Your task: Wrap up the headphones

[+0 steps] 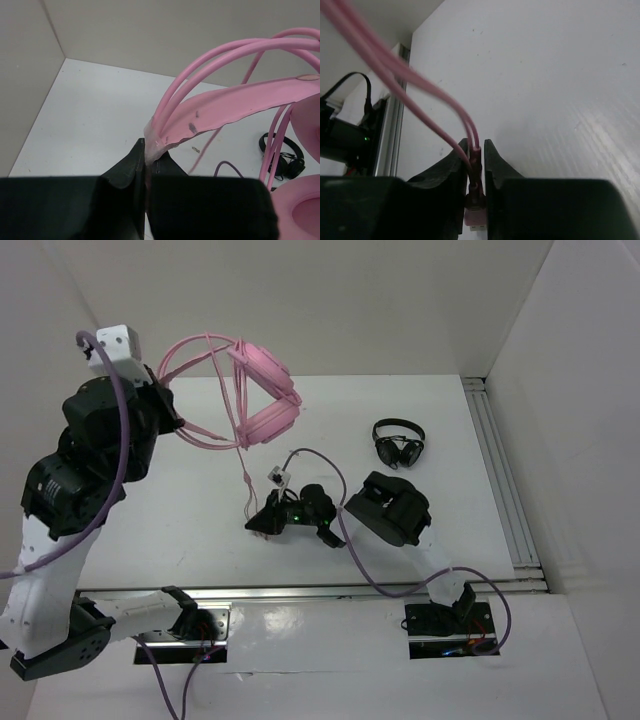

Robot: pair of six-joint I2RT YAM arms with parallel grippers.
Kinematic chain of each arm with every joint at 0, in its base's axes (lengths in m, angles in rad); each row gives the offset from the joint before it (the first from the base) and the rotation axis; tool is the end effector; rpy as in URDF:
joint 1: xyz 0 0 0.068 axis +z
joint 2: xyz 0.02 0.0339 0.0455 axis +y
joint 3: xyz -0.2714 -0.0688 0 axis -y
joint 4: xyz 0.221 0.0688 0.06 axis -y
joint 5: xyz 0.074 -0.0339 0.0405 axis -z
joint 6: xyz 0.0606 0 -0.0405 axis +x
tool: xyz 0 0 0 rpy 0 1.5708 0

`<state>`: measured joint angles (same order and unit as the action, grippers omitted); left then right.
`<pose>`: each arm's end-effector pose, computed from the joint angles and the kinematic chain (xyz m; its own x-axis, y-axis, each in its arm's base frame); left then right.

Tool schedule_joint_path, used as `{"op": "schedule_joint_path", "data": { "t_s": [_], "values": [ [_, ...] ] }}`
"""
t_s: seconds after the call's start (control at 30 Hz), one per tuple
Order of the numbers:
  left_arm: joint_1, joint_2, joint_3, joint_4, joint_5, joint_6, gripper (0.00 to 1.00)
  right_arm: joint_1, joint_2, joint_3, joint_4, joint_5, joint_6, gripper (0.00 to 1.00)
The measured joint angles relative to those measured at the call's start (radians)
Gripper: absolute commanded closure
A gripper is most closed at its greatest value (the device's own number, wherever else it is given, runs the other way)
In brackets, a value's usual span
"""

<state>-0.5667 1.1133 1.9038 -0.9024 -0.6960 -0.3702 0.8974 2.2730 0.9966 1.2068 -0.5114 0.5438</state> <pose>0.1328 -0.0385 0.5428 -0.0424 -0.3021 -0.9523 -0.1511 0.9442 -0.2928 0.2533 0.3651 0.1178 -0.5474 0.0374 -0.8361 -0.8215 0.1669 0.5453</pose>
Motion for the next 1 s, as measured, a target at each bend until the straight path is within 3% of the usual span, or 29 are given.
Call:
{"op": "schedule_joint_path", "data": {
  "t_s": [0.07,0.2,0.3,0.57,0.87,1.0],
  "values": [
    [0.000,0.030,0.006,0.011,-0.016,0.000,1.00,0.007,0.002,-0.026,0.023,0.003,0.009,0.97],
    [0.008,0.076,-0.006,0.050,-0.040,0.003,1.00,0.018,-0.035,-0.103,0.052,0.021,0.004,1.00],
    [0.049,0.080,-0.069,0.097,-0.038,0.000,1.00,0.046,-0.152,-0.230,0.029,0.064,-0.024,1.00],
    [0.367,0.154,-0.206,0.163,0.137,-0.057,1.00,0.258,-0.606,-0.451,-0.053,0.230,-0.152,1.00],
    [0.433,0.174,-0.477,0.264,0.154,-0.075,1.00,0.470,-0.888,-0.402,-0.438,0.462,-0.366,1.00],
    [0.435,0.171,-0.615,0.307,0.140,-0.067,1.00,0.492,-0.965,-0.314,-0.628,0.528,-0.458,1.00]
  ]
}}
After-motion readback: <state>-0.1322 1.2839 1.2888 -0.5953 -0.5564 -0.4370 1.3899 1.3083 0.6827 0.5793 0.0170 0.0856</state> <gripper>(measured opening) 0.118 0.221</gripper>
